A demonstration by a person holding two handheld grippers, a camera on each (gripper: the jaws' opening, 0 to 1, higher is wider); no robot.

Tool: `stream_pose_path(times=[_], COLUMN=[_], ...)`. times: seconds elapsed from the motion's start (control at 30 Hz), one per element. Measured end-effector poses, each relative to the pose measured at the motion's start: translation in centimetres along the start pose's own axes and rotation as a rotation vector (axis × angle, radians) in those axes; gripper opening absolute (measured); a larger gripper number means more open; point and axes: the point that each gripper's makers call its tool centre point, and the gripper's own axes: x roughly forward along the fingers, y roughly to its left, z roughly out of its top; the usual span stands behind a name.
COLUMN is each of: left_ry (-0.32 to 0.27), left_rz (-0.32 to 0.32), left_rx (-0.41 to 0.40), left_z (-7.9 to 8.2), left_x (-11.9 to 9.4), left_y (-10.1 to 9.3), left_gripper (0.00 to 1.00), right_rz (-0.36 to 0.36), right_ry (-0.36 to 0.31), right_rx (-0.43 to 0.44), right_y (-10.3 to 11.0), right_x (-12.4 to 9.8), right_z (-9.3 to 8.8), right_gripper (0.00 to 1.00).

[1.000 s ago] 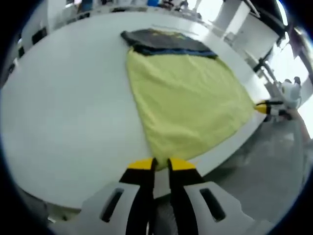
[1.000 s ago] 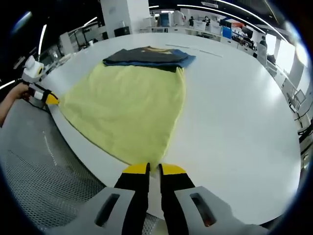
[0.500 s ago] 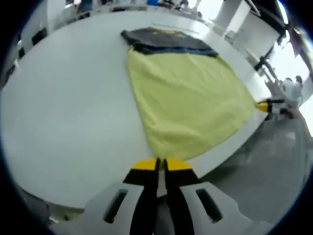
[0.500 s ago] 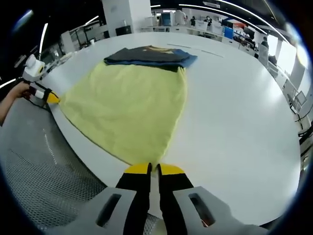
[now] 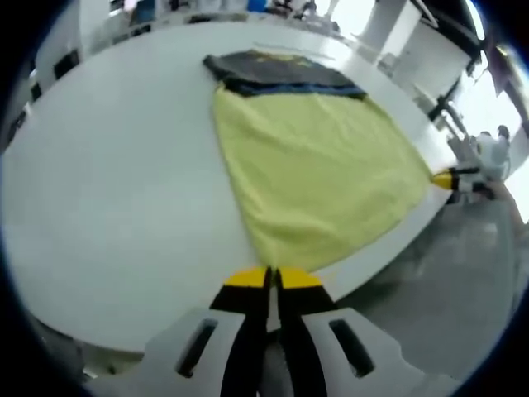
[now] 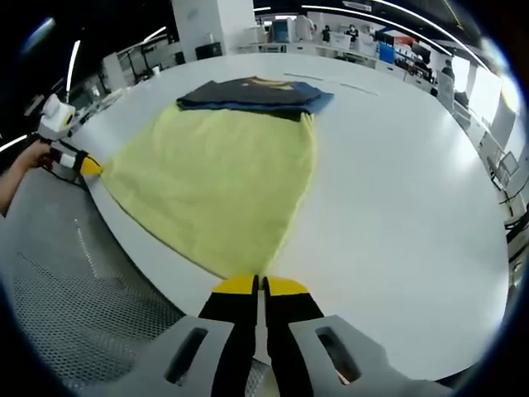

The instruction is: Fold the garment on the visible template until the final outline fits inside the template.

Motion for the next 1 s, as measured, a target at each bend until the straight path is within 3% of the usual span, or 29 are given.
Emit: stream_pose_path(times=[0.5, 1.0], left_ry=[-0.101, -0.166], left_rz=[-0.025, -0.028], left_rx=[-0.023, 0.014], left_z=[1.4, 2.5], left_x=[-2.5, -5.1], left_y=[-0.9, -2.2], left_gripper=[0.0, 0.0], right_rz=[-0.013, -0.04], right_ry=[-0.065, -0.132], right_rx=[-0.012, -0.033], right_y=[0.2, 0.9], right_x=[-2.0, -4.9], right_z=[1.4, 2.9], right_gripper=[0.03, 0.02])
